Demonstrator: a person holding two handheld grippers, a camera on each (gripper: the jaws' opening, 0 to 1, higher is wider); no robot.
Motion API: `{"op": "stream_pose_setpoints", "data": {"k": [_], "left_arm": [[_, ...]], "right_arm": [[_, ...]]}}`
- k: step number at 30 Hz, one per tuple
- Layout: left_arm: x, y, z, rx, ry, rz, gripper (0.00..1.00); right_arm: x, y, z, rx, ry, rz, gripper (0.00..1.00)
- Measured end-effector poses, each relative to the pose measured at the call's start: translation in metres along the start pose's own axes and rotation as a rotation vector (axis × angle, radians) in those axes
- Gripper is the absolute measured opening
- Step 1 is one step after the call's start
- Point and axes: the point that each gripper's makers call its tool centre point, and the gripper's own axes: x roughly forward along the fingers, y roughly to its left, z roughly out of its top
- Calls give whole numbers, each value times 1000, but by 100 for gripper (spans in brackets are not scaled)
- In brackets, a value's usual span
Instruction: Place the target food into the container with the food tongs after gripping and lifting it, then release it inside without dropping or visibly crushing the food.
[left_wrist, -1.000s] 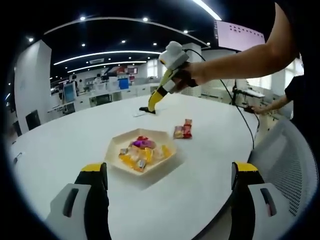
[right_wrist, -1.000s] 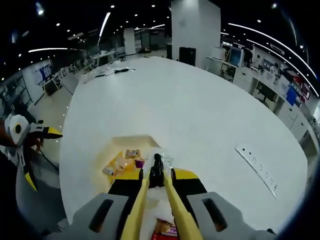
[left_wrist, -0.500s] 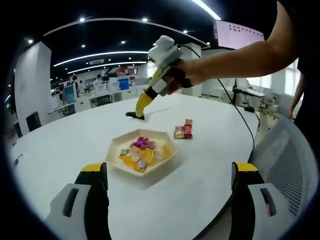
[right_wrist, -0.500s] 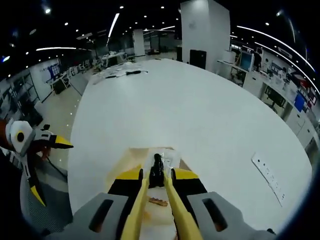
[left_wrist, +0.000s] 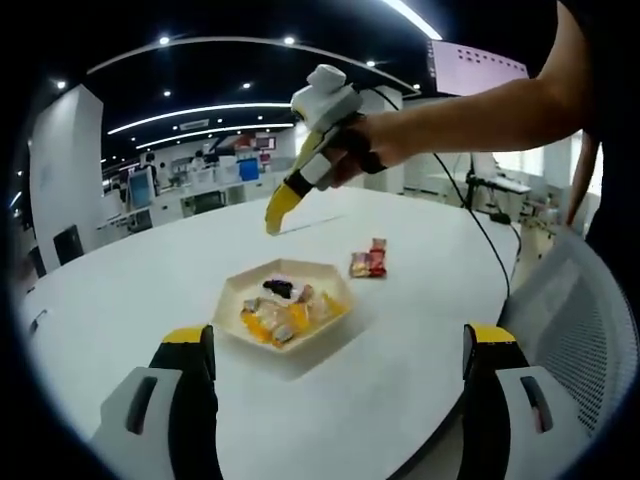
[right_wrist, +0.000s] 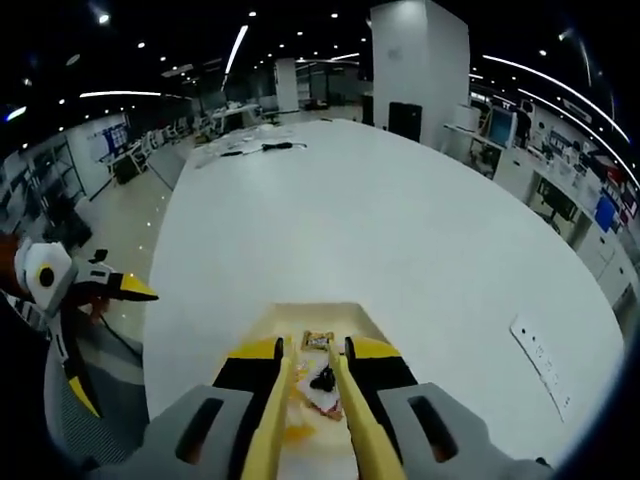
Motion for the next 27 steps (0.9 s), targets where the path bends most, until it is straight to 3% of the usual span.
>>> {"op": "stream_pose_setpoints", "data": {"k": [10,27], "left_arm": [[0,-1,0,6,-1,-3,99],[1,-1,-1,9,5,-6,99]], "right_arm": [[-15,-1,5,-21,-22,1,25],[-48,-13,-10,-21,-39,-39,27]]}}
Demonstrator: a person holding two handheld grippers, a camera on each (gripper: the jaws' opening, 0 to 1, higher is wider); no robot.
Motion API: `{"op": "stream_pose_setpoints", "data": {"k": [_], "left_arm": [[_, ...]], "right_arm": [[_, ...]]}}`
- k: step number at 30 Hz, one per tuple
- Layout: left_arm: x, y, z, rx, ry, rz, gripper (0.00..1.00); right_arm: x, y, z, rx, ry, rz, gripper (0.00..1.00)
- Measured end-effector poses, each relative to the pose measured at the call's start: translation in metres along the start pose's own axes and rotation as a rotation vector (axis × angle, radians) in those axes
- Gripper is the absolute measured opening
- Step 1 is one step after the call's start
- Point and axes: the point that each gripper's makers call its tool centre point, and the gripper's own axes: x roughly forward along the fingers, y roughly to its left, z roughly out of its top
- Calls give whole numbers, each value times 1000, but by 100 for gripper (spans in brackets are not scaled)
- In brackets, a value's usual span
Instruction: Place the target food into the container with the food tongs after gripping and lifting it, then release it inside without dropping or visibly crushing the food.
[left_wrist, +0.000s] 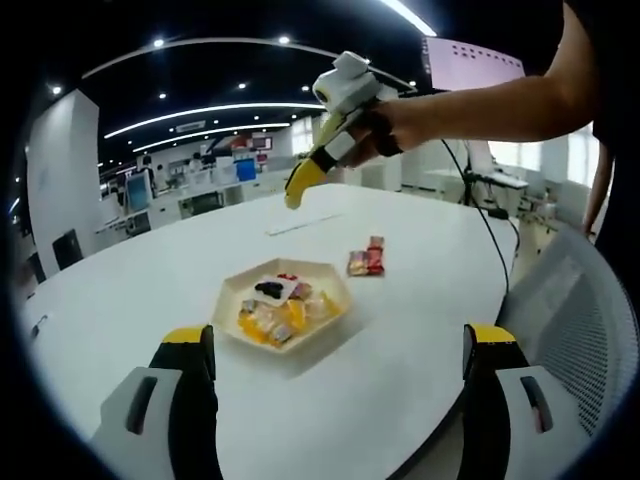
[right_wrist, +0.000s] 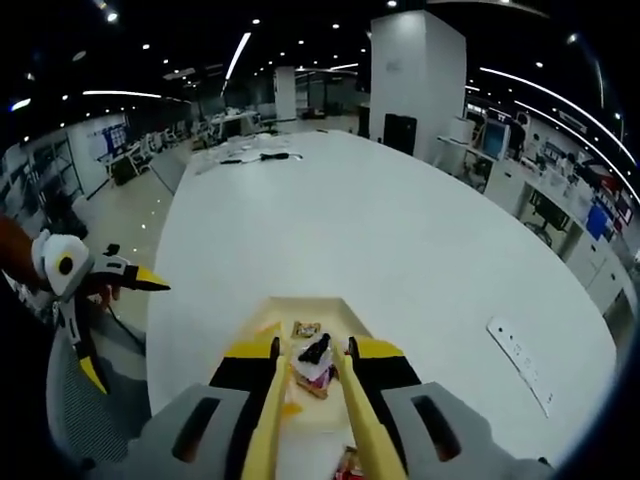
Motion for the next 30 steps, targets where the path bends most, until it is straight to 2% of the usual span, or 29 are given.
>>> {"op": "stream_pose_setpoints", "data": {"k": [14,30], "left_arm": [[0,0,-2,-3,6,-1,99],[0,0,0,-5,3,5,99]], "right_arm": [[-36,-20,-27,28,-13,-50,27],[-72,-38,-40,31,-34,-102,27]]}}
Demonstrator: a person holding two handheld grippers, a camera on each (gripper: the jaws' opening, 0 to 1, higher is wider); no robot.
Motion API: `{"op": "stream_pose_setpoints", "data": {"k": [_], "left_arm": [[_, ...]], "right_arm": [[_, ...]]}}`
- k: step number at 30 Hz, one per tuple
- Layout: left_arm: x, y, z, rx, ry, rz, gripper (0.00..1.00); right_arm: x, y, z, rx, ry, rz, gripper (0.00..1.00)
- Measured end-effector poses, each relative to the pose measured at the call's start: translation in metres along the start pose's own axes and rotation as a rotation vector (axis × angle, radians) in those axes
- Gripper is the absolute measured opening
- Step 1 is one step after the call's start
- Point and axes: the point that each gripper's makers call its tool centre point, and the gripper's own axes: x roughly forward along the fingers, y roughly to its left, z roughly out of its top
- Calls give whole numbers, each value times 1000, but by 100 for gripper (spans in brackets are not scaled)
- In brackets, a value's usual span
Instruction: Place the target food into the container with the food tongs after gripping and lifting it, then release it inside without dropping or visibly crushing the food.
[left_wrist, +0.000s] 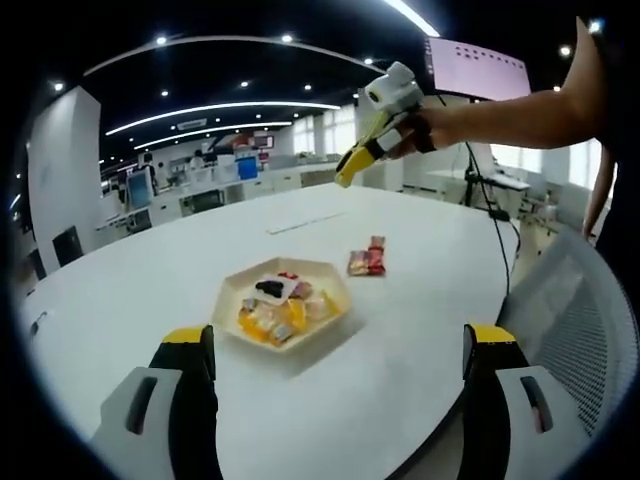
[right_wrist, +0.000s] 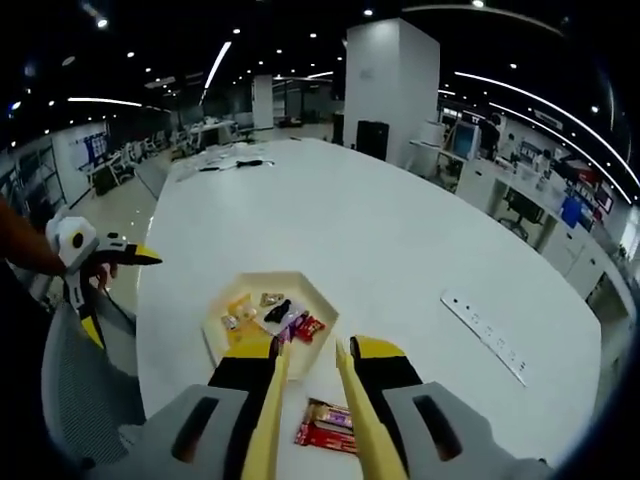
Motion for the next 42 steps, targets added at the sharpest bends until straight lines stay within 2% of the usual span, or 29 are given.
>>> {"op": "stream_pose_setpoints", "data": {"k": [20,28,42], "left_arm": [[-1,2,0,-22,-2,7,99],[-1,2,-1,-20,1,10,99],[1,2,-5,-16,23,9,99]], "right_arm": [[-26,-24,-20,24,-10,-44,28],[-30,-31,-28,25,-7,-47,28],[-32,-47,-55,15,-12,-46,28]]}}
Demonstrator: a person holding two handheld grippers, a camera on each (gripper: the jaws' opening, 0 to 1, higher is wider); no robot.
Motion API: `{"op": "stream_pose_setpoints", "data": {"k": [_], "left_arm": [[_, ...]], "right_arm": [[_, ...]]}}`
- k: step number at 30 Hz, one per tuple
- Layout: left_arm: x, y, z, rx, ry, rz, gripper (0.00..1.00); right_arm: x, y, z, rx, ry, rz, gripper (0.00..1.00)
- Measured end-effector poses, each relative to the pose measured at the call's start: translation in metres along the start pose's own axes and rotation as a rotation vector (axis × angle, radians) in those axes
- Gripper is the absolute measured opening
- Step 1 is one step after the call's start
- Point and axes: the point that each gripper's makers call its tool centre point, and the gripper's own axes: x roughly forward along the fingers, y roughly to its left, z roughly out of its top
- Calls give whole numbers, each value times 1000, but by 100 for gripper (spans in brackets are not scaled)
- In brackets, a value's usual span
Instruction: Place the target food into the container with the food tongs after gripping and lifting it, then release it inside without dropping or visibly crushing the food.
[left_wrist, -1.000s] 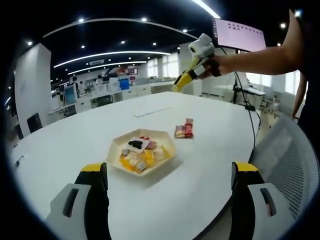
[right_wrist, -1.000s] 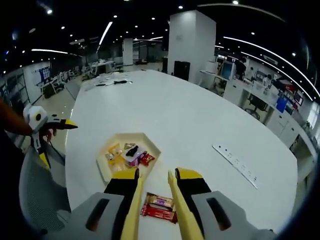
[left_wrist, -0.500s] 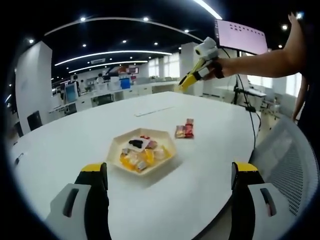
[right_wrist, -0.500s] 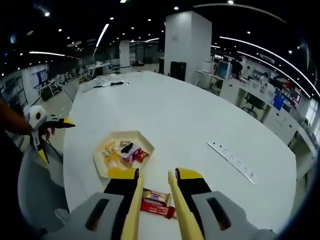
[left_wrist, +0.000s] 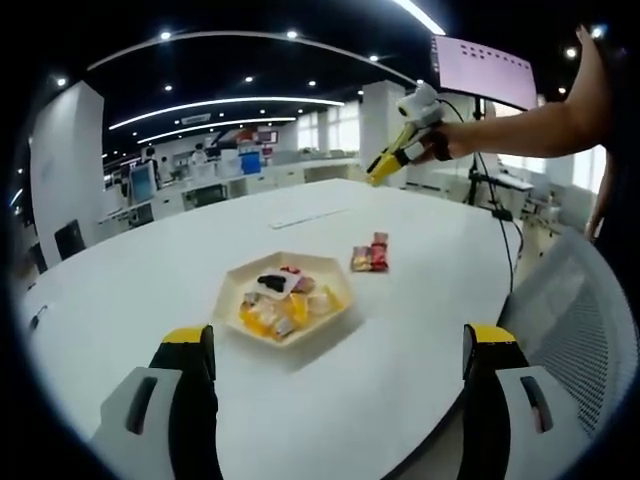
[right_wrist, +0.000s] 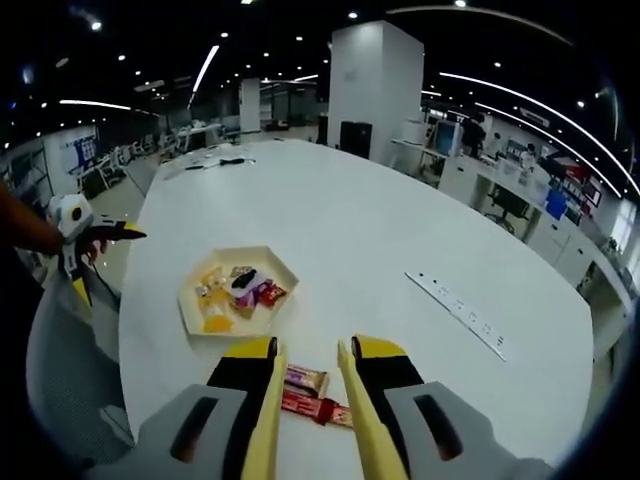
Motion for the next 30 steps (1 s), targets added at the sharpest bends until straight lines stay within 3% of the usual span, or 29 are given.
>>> {"op": "stream_pose_setpoints", "data": {"k": [6,14,23,30], "left_arm": [[1,0,-2,2,11,-2,99],[2,-1,-5,5,28,-2,99],[3,-1,-8,7,43,-6,99],[3,0,-11,7,52,-6,99]], "right_arm": [[6,-6,-9,-36,5,17,29],[24,-5,-37,-58,37,58,29],[46,-3,-72,4,69,101,29],[63,2,-97,4,118,128,29]]}}
